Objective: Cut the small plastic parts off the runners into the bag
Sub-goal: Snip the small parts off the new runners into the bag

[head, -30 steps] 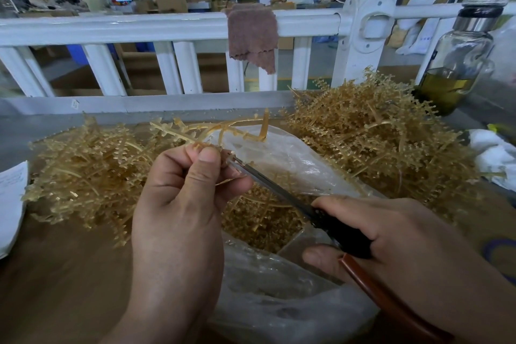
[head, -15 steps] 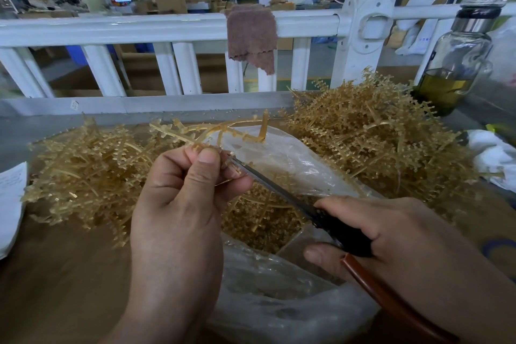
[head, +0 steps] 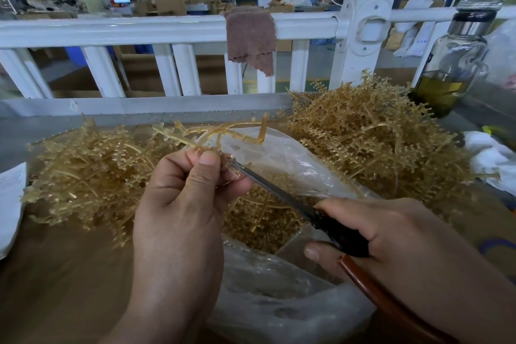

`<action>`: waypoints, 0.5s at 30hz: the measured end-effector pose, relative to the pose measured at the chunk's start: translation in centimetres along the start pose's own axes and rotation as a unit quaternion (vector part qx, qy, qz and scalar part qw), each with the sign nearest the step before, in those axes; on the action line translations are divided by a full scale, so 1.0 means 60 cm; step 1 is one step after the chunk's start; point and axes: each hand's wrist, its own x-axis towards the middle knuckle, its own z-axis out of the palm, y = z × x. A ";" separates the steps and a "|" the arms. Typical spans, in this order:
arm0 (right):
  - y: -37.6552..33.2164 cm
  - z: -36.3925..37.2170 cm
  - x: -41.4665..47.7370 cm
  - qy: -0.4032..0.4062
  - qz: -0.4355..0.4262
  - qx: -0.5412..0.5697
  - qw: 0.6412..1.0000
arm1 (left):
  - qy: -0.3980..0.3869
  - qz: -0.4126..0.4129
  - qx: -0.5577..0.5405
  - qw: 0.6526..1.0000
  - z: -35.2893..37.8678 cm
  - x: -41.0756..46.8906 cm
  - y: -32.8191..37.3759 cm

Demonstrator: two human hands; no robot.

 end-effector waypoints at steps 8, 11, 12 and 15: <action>0.002 -0.001 0.000 -0.004 0.003 -0.015 1.000 | -0.006 0.002 -0.004 1.000 -0.002 0.004 -0.006; 0.002 0.001 0.001 -0.003 0.006 -0.009 1.000 | -0.007 0.000 -0.007 1.000 -0.004 0.004 -0.007; 0.002 0.001 0.001 -0.004 0.011 -0.005 1.000 | -0.006 0.001 -0.008 1.000 -0.004 0.004 -0.008; 0.002 0.003 0.001 -0.001 0.010 0.002 1.000 | -0.007 0.008 0.000 1.000 -0.007 0.004 -0.009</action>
